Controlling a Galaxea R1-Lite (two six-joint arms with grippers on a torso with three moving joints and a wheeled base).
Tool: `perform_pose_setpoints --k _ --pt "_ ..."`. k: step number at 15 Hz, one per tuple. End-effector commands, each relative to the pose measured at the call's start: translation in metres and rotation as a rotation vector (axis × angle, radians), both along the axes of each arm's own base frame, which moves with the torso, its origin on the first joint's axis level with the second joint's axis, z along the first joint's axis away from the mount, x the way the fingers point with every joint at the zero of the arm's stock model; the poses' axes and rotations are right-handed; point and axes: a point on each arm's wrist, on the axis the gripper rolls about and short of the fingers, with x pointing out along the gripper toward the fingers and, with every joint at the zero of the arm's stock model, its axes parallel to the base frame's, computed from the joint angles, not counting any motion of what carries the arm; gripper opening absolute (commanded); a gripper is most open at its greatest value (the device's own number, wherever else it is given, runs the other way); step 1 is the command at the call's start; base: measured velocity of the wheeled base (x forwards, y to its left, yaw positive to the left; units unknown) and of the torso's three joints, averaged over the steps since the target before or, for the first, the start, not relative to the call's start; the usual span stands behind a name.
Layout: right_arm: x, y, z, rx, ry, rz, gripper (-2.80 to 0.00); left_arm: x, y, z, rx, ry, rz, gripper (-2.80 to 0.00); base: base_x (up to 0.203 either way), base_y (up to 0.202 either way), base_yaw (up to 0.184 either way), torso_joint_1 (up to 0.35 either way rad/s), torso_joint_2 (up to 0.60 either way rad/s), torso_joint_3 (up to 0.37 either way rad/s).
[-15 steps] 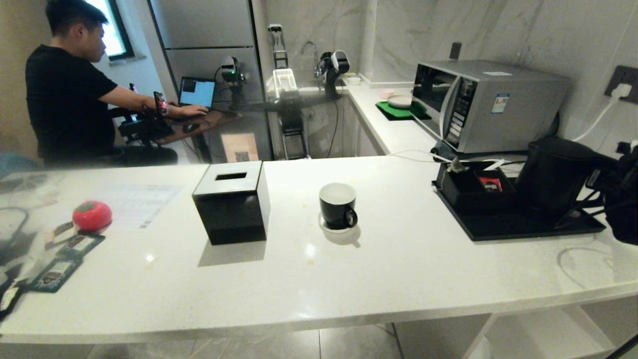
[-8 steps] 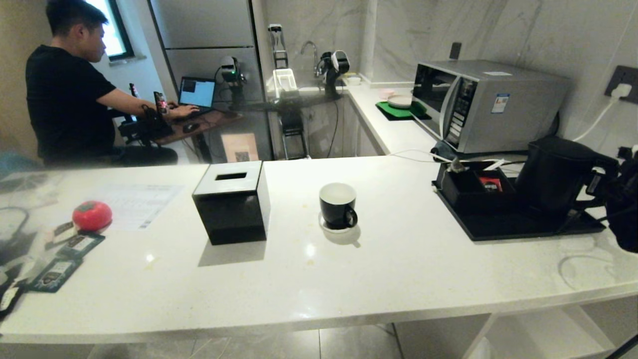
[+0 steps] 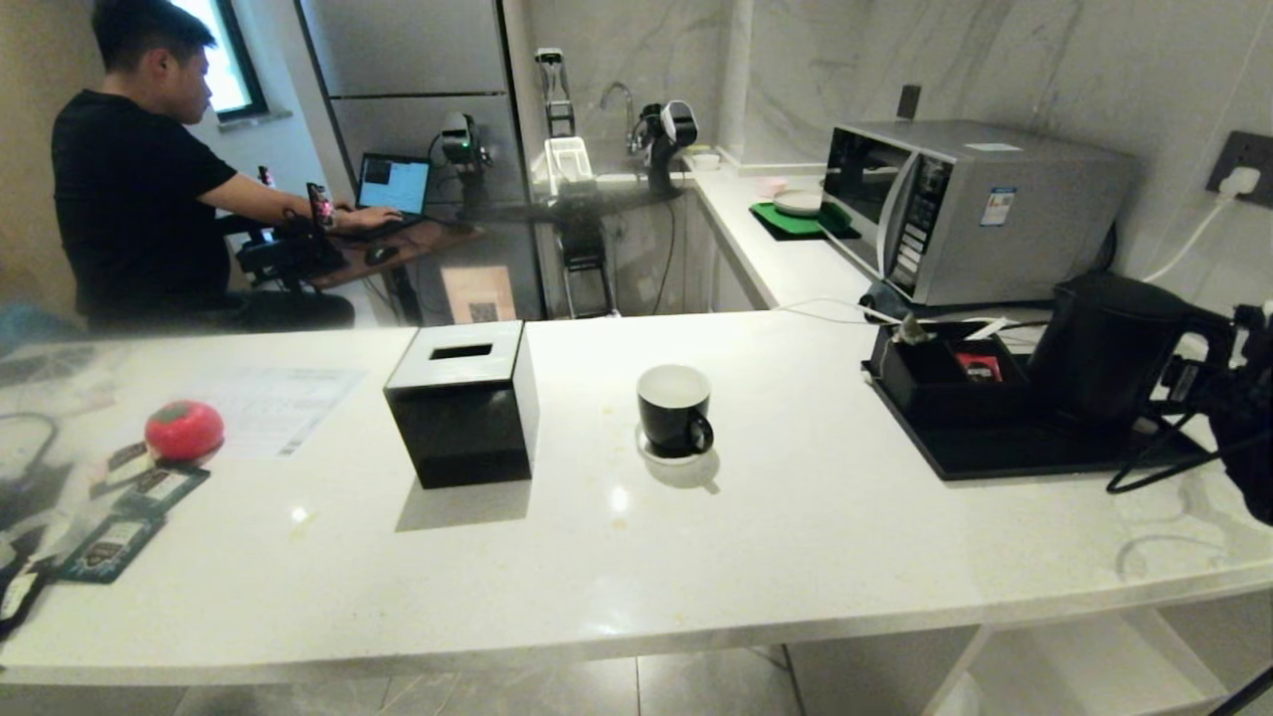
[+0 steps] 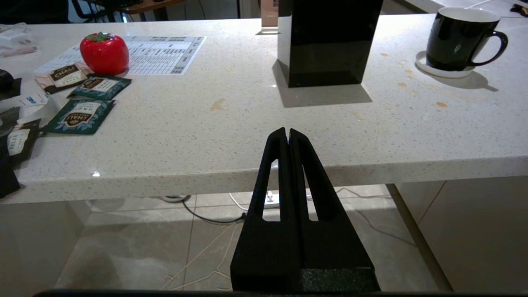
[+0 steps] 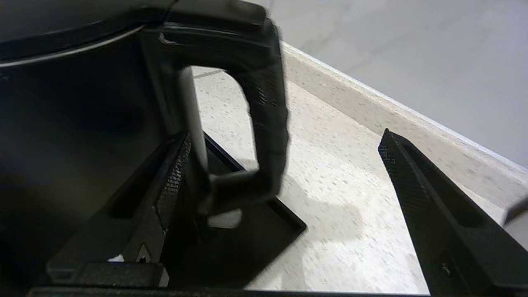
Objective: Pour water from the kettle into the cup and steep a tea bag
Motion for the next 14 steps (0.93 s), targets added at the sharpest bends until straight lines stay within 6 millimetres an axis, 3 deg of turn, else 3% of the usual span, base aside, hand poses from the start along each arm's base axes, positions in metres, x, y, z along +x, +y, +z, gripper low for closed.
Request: perform_pose_setpoints --k 1,11,12,14 --pt "-0.011 0.005 0.009 -0.004 -0.007 -0.001 0.00 0.000 0.000 0.000 0.000 -0.001 0.001 -2.80 0.000 0.000 0.000 0.000 0.00 0.000" --pt "-0.071 0.032 0.009 0.016 0.035 -0.001 0.00 0.000 0.000 0.000 -0.001 -0.001 0.001 -2.80 0.000 0.000 0.000 0.000 0.00 0.000" --pt "-0.077 0.035 0.009 0.019 0.040 -0.001 -2.80 0.000 0.000 0.000 0.000 -0.001 0.001 -2.80 0.000 0.000 0.000 0.000 0.00 0.000" --pt "-0.086 0.039 0.011 0.024 0.045 0.000 -2.80 0.000 0.000 0.000 -0.001 -0.001 0.001 -2.80 0.000 0.000 0.000 0.000 0.00 0.000"
